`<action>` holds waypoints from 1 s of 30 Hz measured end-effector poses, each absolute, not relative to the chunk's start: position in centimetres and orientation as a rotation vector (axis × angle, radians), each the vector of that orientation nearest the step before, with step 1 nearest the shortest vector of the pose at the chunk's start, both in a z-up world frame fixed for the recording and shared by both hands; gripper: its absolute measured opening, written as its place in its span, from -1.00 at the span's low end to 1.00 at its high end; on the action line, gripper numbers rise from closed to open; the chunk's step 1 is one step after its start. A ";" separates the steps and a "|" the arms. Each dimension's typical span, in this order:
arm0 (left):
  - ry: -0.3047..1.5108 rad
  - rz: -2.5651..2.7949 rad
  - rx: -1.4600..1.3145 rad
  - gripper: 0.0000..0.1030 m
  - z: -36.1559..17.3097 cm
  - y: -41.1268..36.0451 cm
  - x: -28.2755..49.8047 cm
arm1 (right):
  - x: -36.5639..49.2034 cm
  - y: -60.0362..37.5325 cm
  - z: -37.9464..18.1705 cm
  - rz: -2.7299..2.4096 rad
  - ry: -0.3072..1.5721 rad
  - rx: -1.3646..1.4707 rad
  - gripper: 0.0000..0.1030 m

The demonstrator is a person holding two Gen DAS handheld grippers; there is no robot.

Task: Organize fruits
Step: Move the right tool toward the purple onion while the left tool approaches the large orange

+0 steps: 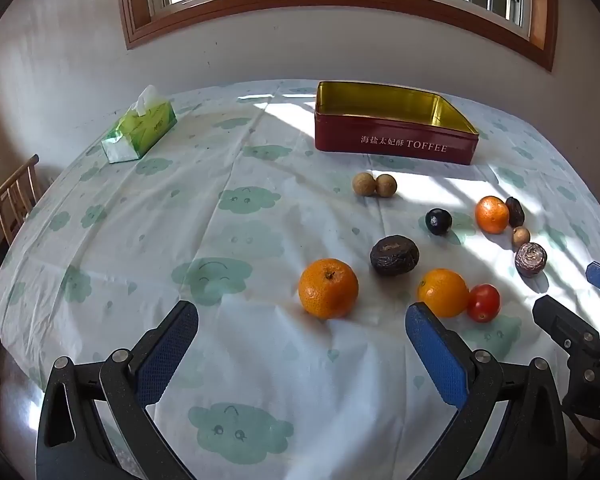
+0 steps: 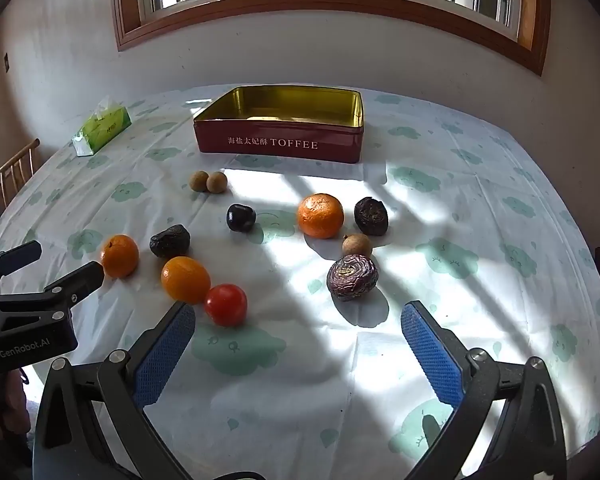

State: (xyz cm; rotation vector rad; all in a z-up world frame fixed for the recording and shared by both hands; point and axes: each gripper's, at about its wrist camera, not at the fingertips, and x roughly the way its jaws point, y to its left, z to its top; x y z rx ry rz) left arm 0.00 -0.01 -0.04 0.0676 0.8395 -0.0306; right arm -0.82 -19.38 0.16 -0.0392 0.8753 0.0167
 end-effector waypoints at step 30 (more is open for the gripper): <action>0.903 -0.029 0.049 0.99 -1.3 0.1 0.2 | -1.3 -19.9 -1.8 0.000 0.913 -0.003 0.86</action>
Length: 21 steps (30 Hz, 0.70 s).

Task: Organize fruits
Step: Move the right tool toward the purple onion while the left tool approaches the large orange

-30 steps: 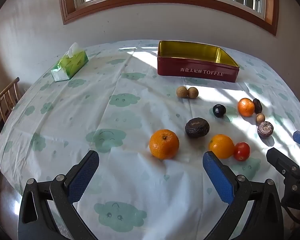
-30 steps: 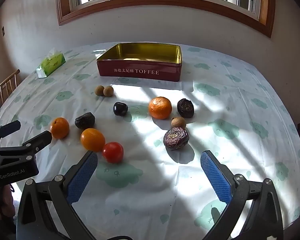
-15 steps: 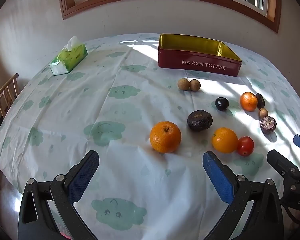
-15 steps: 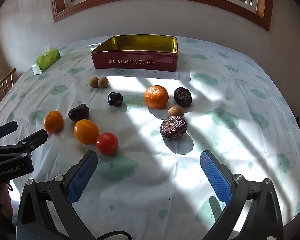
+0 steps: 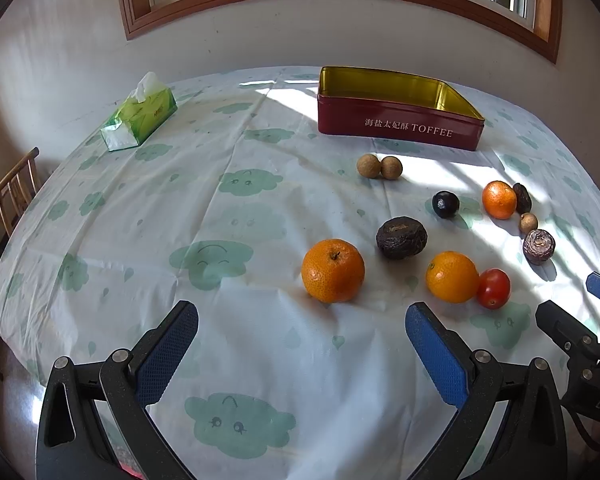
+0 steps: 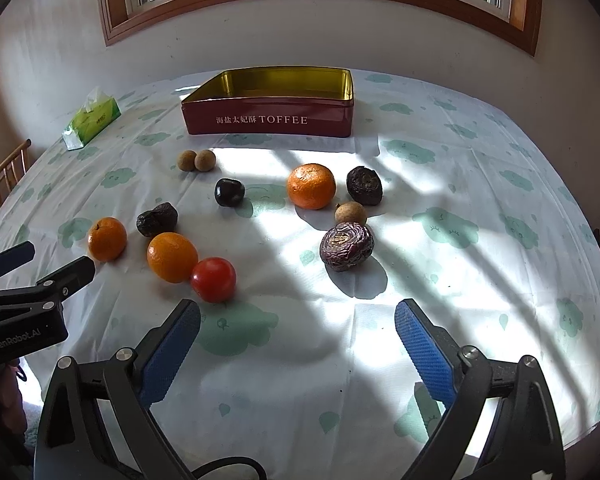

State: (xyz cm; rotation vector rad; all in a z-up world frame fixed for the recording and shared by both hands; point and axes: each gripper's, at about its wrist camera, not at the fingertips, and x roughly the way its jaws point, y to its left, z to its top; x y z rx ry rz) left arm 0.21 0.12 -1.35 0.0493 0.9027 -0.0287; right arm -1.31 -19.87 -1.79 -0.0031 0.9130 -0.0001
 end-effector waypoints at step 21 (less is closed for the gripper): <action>0.903 -0.029 0.049 0.99 -1.3 0.0 0.1 | -1.6 -19.8 -1.6 -0.005 0.912 -0.012 0.72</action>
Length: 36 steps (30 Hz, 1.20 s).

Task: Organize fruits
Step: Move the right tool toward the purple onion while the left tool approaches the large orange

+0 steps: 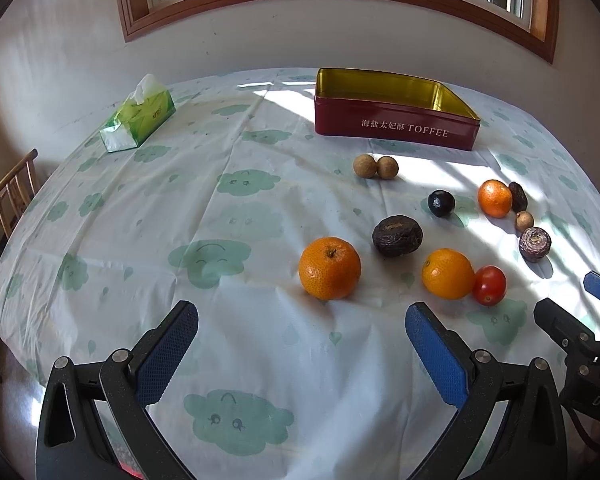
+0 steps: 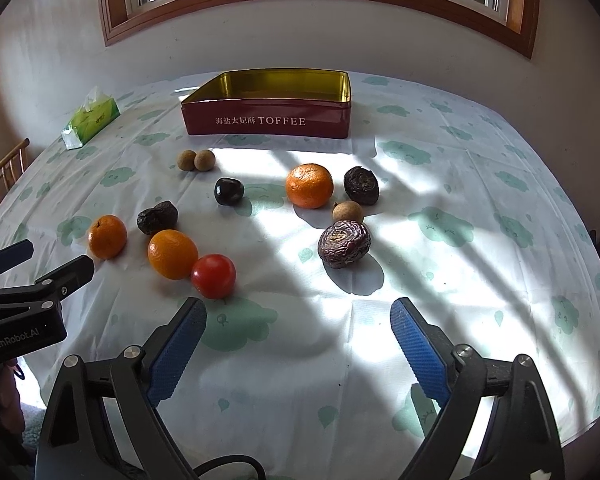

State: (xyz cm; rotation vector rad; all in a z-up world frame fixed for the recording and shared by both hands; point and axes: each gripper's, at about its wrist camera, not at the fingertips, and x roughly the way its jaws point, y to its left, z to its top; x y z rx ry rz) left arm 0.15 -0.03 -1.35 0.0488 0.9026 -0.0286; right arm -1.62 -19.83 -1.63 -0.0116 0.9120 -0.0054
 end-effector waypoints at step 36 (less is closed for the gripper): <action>0.913 -0.034 0.034 0.91 -2.4 -0.9 -0.1 | -1.8 -20.5 -1.7 -0.016 0.916 0.006 0.55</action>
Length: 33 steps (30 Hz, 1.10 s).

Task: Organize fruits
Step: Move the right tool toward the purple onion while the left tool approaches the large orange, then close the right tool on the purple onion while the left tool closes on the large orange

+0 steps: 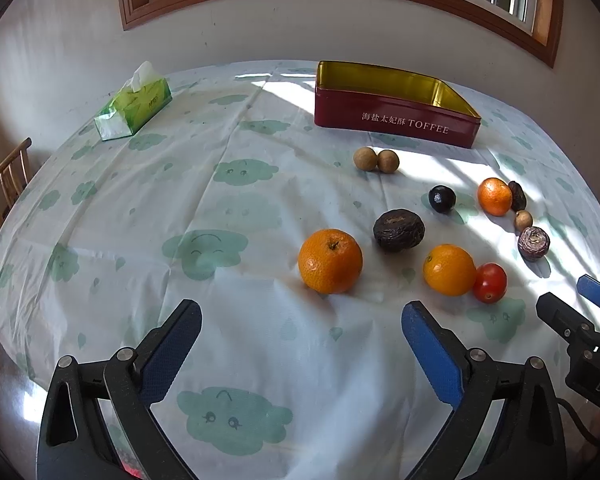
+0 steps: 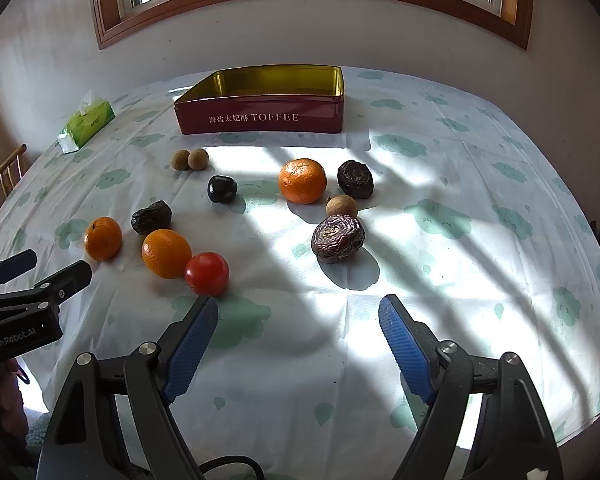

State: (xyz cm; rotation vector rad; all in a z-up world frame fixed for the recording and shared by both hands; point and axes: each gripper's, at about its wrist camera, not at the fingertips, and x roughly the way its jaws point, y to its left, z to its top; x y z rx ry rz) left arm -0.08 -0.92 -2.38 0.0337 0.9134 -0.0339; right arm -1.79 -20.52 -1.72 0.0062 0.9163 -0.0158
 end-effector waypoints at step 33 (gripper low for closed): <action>0.935 -0.098 -0.006 0.65 -3.6 0.4 2.5 | 1.3 -23.0 -3.9 -0.025 0.993 0.048 0.32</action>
